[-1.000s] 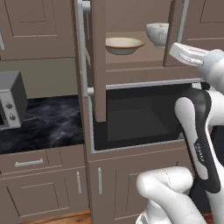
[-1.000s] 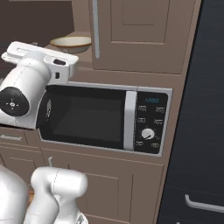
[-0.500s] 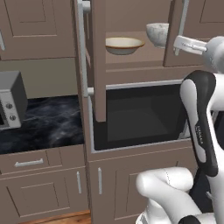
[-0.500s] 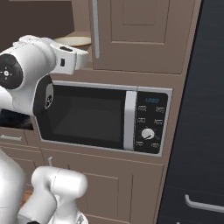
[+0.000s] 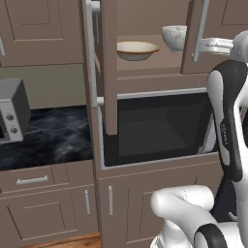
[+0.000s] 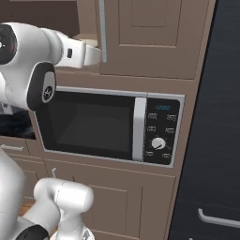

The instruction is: Move the bowls from the cabinet to the plates on the dining table.

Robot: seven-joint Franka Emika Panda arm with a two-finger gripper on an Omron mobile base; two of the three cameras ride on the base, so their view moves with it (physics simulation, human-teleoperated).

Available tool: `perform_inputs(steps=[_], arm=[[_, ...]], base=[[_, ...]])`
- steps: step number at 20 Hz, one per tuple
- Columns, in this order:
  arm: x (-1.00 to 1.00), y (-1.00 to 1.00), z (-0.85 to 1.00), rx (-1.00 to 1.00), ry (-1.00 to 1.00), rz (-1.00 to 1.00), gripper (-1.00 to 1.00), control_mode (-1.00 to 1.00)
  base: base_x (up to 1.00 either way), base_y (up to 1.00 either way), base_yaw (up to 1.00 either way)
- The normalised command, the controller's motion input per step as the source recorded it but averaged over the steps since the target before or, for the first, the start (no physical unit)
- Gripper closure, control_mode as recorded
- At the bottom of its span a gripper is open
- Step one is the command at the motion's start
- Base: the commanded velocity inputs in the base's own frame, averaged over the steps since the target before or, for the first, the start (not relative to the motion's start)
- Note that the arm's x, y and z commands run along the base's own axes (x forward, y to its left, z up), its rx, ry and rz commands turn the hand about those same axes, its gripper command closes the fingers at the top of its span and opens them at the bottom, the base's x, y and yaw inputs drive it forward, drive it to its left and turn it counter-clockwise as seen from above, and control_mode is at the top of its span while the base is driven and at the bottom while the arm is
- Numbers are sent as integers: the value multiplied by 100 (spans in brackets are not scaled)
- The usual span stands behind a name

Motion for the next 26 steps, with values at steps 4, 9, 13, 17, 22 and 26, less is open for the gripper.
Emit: perform_inputs(steps=[4, 9, 13, 17, 22, 26], arm=[[11, -22, 0, -6, 8, 1, -100, -100], [28, -7, 0, -3, 3, 4, -100, -100], [39, 0, 0, 0, 4, 5, -100, -100], [40, 0, 0, 0, 4, 3, -100, -100], [37, 1, 0, -4, 4, 1, -100, -100], [32, 0, 0, -5, 0, 1, -100, -100]], base=[[0, 0, 0], [0, 0, 0], [0, 0, 0], [0, 0, 0], [0, 0, 0], [0, 0, 0]])
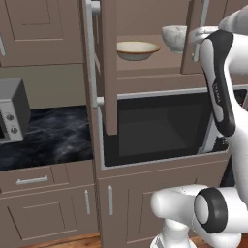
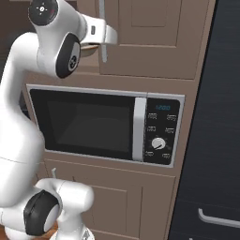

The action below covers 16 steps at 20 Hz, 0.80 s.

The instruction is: Move the bowls from the cabinet to the plates on the dining table.

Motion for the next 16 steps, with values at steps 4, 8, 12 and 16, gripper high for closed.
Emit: perform_inputs(steps=[4, 8, 12, 16], arm=[[32, 0, 0, -3, 0, 1, -100, -100], [29, 0, -1, -1, -2, 3, -100, -100], [31, 0, 0, 0, -3, 4, -100, -100], [31, -5, 0, 0, -2, 4, -100, -100]], base=[[0, 0, 0], [0, 0, 0], [0, 0, 0], [0, 0, 0]])
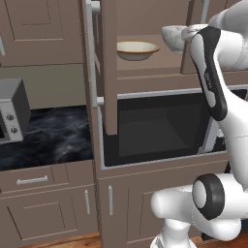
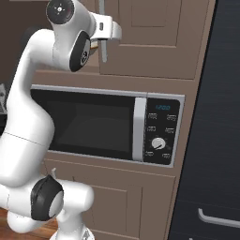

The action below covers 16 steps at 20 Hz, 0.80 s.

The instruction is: Move the bowls from the cabinet to the plates on the dining table.

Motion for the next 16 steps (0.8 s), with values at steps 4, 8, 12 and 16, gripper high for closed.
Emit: perform_inputs(steps=[4, 8, 12, 16], arm=[[29, -6, -1, 0, -2, 4, -100, -100], [31, -6, 0, 0, -2, 4, -100, -100], [34, -3, 0, 0, -2, 4, -100, -100], [35, -3, 0, 0, -2, 4, -100, -100]], base=[[0, 0, 0], [0, 0, 0], [0, 0, 0], [0, 0, 0]])
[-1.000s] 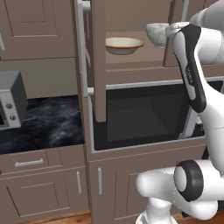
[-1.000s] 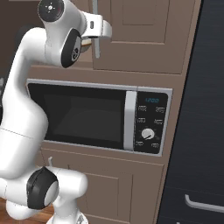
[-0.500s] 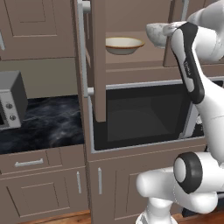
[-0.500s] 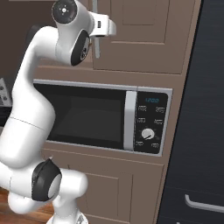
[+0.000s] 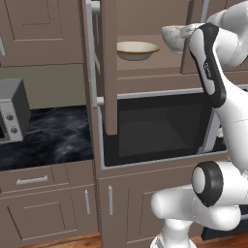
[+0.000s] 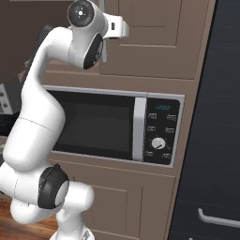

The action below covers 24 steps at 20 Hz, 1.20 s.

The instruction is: Move the bowls from the cabinet to the plates on the dining table.

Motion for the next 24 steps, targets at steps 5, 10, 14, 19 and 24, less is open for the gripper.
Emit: perform_inputs(steps=[5, 10, 14, 19, 24], arm=[[38, -2, -1, 0, -1, 4, -100, -100], [32, 9, -3, -2, -3, 1, 100, -100], [26, 11, -7, -4, -3, 0, 100, -100], [30, 19, -15, -6, -2, 0, 100, -100], [13, 23, -15, -8, 0, -1, 100, -100]], base=[[0, 0, 0], [0, 0, 0], [0, 0, 0], [0, 0, 0], [0, 0, 0]])
